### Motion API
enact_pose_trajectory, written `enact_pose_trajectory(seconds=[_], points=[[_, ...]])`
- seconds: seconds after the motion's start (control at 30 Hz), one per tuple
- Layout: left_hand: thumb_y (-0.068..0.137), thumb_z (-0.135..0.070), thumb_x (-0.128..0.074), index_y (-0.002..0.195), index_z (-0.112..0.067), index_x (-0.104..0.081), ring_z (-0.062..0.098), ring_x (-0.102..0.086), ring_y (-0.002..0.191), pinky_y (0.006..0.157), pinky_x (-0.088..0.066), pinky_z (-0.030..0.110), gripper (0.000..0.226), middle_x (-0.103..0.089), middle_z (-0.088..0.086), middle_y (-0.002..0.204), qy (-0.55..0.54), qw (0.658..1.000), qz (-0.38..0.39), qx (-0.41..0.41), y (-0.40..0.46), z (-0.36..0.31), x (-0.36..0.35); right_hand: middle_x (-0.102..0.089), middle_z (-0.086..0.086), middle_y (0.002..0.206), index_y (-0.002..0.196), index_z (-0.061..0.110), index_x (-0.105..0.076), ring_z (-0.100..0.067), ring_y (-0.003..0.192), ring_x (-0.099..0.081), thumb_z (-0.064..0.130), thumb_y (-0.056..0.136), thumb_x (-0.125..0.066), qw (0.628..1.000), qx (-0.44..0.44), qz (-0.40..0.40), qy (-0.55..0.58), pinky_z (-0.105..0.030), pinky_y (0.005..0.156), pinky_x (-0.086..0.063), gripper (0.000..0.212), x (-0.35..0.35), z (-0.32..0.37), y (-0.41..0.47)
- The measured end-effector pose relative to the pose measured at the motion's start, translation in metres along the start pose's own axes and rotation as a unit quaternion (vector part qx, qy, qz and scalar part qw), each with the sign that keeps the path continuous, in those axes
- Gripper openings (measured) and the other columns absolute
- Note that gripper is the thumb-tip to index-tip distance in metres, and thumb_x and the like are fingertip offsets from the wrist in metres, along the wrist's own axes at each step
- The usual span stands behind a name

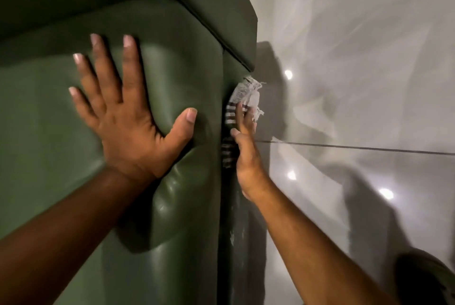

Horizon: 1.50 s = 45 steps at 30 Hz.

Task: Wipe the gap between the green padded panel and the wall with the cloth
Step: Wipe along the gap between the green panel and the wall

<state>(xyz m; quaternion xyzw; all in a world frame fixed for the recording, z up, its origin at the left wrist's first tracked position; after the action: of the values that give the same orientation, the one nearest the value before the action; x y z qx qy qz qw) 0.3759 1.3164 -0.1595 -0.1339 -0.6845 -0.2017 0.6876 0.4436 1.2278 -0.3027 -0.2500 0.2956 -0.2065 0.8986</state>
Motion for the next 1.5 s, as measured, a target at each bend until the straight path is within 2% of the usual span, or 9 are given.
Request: enact_pose_trajectory(seconds=[0.17,0.4,0.6,0.93,1.07,1.17,1.33,1.43,1.5], points=[[0.082,-0.084,-0.031,0.157,-0.005,-0.018,0.047,-0.011,0.153,0.118,-0.009,0.070,0.109,-0.013,0.027,0.164,-0.031,0.999,-0.028,-0.031,-0.003,-0.002,-0.002,0.012,0.023,0.160,0.113,0.083,-0.009,-0.009,0.147,0.021,0.058,0.090,-0.024,0.997,0.064,0.004,-0.051,-0.063,0.117,0.010,0.038,0.002,-0.011,0.022],[0.084,-0.083,-0.031,0.157,-0.002,-0.016,0.044,-0.010,0.154,0.118,-0.012,0.068,0.110,-0.012,0.026,0.165,-0.049,0.997,-0.025,-0.050,0.000,0.003,-0.007,0.004,0.003,0.165,0.150,0.032,0.003,-0.021,0.151,0.004,0.052,0.091,-0.022,0.992,0.088,-0.059,-0.072,-0.060,0.121,-0.002,0.067,0.020,-0.019,0.098],[0.087,-0.080,-0.032,0.157,-0.003,-0.015,0.044,-0.011,0.153,0.117,-0.013,0.069,0.106,-0.013,0.026,0.165,-0.053,0.996,-0.041,-0.059,-0.002,0.005,-0.007,-0.003,0.001,0.164,0.148,0.035,-0.007,-0.017,0.151,-0.003,0.053,0.086,-0.033,0.998,-0.008,-0.051,0.032,-0.051,0.124,-0.007,0.070,0.025,-0.075,0.046],[0.085,-0.081,-0.030,0.157,-0.003,-0.015,0.044,-0.011,0.153,0.118,-0.010,0.069,0.107,-0.013,0.025,0.165,-0.036,0.997,-0.047,-0.057,-0.003,0.003,-0.009,0.003,0.008,0.164,0.134,0.064,-0.001,-0.017,0.150,0.013,0.062,0.090,-0.021,0.979,0.154,-0.039,-0.126,-0.059,0.120,0.005,0.048,0.006,-0.046,0.045],[0.085,-0.082,-0.027,0.156,-0.002,-0.016,0.044,-0.011,0.153,0.118,-0.009,0.068,0.108,-0.014,0.026,0.164,-0.032,0.997,-0.049,-0.054,-0.003,0.000,-0.009,-0.006,-0.003,0.163,0.146,0.036,-0.008,-0.008,0.147,0.007,0.061,0.091,-0.019,0.957,0.223,-0.058,-0.174,-0.047,0.122,0.005,0.061,0.003,-0.014,0.076],[0.086,-0.081,-0.027,0.156,-0.001,-0.017,0.044,-0.013,0.153,0.118,-0.011,0.068,0.107,-0.015,0.026,0.164,-0.034,0.997,-0.047,-0.053,-0.002,0.002,-0.009,-0.008,-0.007,0.164,0.151,0.026,-0.013,-0.027,0.150,-0.003,0.051,0.093,-0.020,0.973,0.148,-0.075,-0.161,-0.058,0.121,-0.004,0.064,0.011,-0.003,0.105],[0.086,-0.081,-0.028,0.157,-0.003,-0.018,0.045,-0.017,0.152,0.117,-0.014,0.067,0.106,-0.018,0.025,0.164,-0.034,0.997,-0.055,-0.048,-0.005,0.004,-0.007,-0.019,-0.008,0.162,0.151,0.021,-0.015,-0.026,0.148,-0.019,0.038,0.104,-0.028,0.996,-0.031,-0.063,0.063,-0.044,0.122,-0.016,0.052,0.027,-0.054,0.060],[0.086,-0.080,-0.033,0.157,-0.007,-0.019,0.040,-0.018,0.153,0.119,-0.016,0.064,0.103,-0.020,0.020,0.165,-0.043,0.997,-0.045,-0.054,-0.001,0.018,-0.019,-0.005,0.001,0.165,0.151,0.035,-0.009,-0.024,0.151,0.001,0.062,0.089,-0.024,0.995,-0.080,-0.055,-0.036,-0.059,0.121,-0.003,0.069,0.027,-0.087,0.016],[0.085,-0.080,-0.037,0.158,-0.011,-0.020,0.035,-0.020,0.154,0.120,-0.018,0.060,0.101,-0.022,0.015,0.165,-0.061,0.997,-0.034,-0.044,0.003,0.029,-0.025,0.009,0.005,0.164,0.149,0.039,-0.001,-0.022,0.149,0.015,0.059,0.085,-0.020,0.993,-0.061,-0.032,-0.098,-0.061,0.118,0.009,0.070,0.022,-0.088,0.004]])
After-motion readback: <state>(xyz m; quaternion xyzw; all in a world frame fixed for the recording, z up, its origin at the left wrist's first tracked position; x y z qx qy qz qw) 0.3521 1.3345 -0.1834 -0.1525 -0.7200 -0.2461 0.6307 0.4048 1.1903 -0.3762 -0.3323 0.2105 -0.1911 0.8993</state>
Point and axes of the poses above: each hand's wrist, its own y-axis towards the middle knuckle, its own x-axis out of the back of the hand, z = x × y, the point moved 2 cm from there along y, towards the middle knuckle
